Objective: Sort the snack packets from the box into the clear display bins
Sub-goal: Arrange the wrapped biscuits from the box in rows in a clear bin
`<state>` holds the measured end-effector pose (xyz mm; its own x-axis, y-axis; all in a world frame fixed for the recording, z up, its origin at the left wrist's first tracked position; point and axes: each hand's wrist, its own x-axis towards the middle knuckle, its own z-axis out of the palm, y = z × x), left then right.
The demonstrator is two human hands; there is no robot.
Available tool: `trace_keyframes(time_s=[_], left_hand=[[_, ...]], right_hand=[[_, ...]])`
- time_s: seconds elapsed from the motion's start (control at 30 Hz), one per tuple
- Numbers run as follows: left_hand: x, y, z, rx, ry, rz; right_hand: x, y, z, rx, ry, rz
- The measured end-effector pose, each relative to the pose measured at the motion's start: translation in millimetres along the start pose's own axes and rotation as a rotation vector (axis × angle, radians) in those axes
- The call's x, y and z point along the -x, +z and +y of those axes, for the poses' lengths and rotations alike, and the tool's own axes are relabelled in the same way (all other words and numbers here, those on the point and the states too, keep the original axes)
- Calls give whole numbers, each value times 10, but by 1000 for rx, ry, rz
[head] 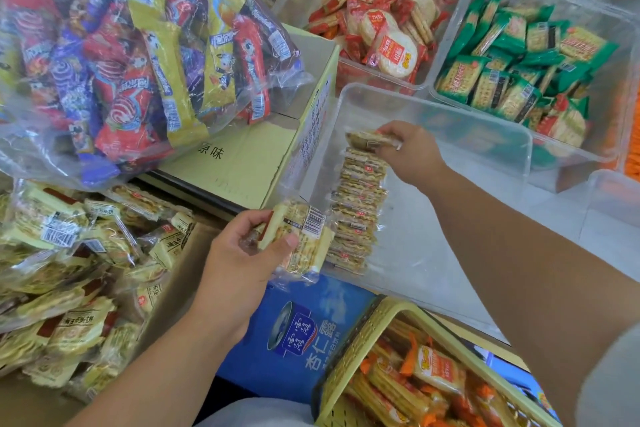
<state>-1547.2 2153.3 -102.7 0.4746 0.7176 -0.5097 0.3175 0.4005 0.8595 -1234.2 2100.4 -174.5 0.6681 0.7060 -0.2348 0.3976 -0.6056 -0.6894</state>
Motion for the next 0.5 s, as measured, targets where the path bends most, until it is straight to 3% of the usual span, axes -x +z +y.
trace_keyframes(time_s=[0.2,0.5], left_hand=[[-3,10,-2,21,-5,-12],[18,14,28,48,-25,-20]], right_hand=[[-52,60,32,-185,82,-135],[-143,25,153,101,-17,-328]])
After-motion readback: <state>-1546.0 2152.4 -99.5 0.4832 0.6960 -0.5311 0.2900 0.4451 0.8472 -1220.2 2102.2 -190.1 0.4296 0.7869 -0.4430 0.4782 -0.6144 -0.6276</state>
